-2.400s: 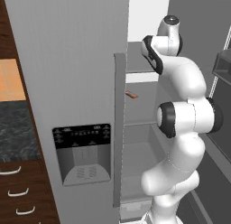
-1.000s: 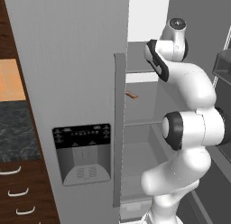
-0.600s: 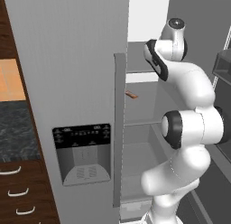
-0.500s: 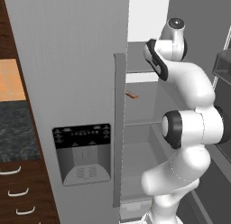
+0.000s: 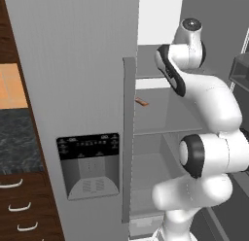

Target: Take the strawberry from the fridge and place it on top of the pancake, located on the dining counter.

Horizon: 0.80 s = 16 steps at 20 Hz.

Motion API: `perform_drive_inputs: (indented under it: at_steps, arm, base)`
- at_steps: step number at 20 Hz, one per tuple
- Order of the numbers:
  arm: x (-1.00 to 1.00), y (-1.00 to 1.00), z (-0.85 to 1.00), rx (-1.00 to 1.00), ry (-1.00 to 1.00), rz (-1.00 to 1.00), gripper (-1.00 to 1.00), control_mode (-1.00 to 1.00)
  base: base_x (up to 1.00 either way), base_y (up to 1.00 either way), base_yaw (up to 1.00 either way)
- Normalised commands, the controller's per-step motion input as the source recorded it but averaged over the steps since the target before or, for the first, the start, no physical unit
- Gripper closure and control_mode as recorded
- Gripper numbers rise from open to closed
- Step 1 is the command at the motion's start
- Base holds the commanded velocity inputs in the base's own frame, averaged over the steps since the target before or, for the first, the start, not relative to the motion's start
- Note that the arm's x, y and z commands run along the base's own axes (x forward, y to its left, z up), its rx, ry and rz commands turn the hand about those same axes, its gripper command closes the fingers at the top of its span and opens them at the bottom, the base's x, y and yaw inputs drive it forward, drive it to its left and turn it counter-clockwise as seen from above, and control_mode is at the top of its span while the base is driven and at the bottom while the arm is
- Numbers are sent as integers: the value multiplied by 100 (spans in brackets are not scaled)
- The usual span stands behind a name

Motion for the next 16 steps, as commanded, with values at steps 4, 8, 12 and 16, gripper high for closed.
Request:
perform_drive_inputs:
  at_steps: [4,8,12,16]
  arm:
    - [-100,39,0,0,-18,-7,100,-100]
    - [-100,10,0,0,-5,-6,100,-100]
    - [-100,15,-13,1,14,-1,100,-100]
    - [-100,40,-33,12,25,0,100,-100]
  base:
    - [0,0,0]
    - [0,0,0]
    - [0,0,0]
    - [0,0,0]
